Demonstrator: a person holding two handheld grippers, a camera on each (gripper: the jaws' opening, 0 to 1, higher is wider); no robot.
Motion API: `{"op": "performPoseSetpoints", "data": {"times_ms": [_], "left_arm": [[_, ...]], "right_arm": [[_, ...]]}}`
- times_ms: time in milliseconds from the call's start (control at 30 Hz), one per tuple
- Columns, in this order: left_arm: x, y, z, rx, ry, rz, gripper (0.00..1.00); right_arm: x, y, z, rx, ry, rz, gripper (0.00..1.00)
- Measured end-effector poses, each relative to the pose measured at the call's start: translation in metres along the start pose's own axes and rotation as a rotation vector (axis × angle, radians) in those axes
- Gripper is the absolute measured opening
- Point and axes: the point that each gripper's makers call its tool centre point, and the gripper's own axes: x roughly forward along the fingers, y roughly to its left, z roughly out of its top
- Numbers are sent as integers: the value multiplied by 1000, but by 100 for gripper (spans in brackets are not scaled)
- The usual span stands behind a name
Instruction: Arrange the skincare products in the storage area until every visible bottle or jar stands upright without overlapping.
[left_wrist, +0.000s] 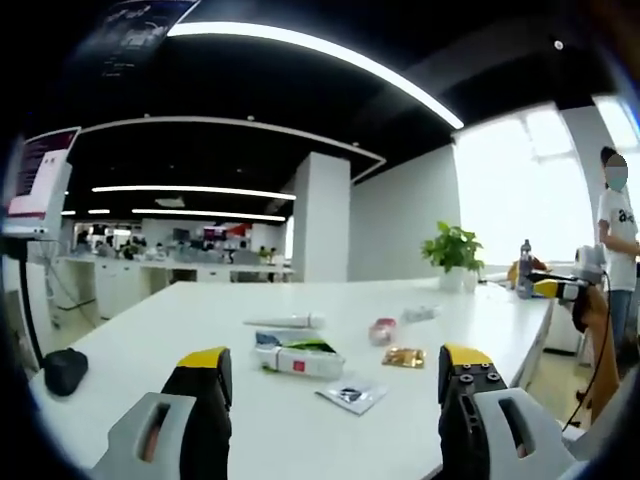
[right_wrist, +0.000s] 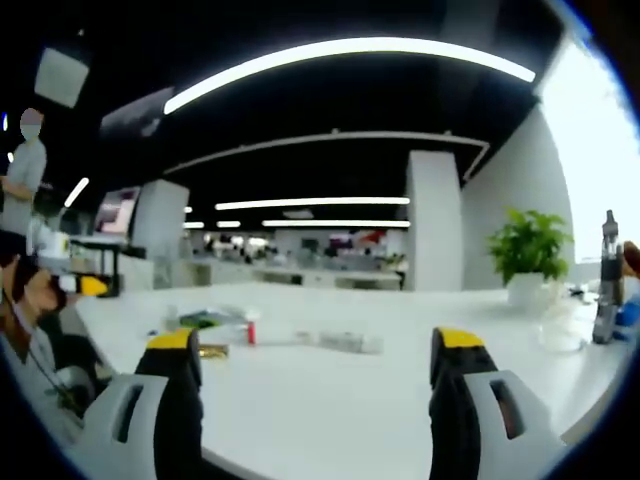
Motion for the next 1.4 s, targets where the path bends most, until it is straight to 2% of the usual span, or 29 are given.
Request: {"op": "performPoseSetpoints", "data": {"times_ms": [200, 300, 367, 467, 600, 733, 833, 933, 1100, 1267, 1400], "left_arm": [[2, -1, -3, 3, 22, -2, 86], [3, -4, -3, 9, 23, -10, 86], [3, -6, -5, 16, 25, -23, 86], [6, -3, -11, 9, 41, -30, 86], [7, -1, -15, -7, 52, -27, 86], [7, -2, -12, -11, 35, -25, 86], [10, -11, -11, -1, 24, -50, 86], [15, -18, -15, -4, 44, -77, 88], [22, -34, -21, -23, 70, -119, 89], [35, -44, -18, -13, 90, -160, 89], [54, -48, -14, -22, 102, -193, 90]], "right_arm": [[9, 11, -1, -2, -4, 29, 93], [23, 26, 4, -21, -16, 102, 94], [34, 38, 4, 20, -26, 163, 96], [52, 52, -8, 57, 28, 235, 94], [75, 72, -16, 4, 67, 333, 99], [86, 75, -11, 7, 56, 354, 98], [89, 70, -5, 50, 23, 342, 96], [88, 67, -6, 61, 17, 338, 95], [88, 67, -12, 78, 25, 343, 98], [97, 68, -22, 69, 72, 357, 98], [104, 66, -24, 62, 84, 350, 98]]}}
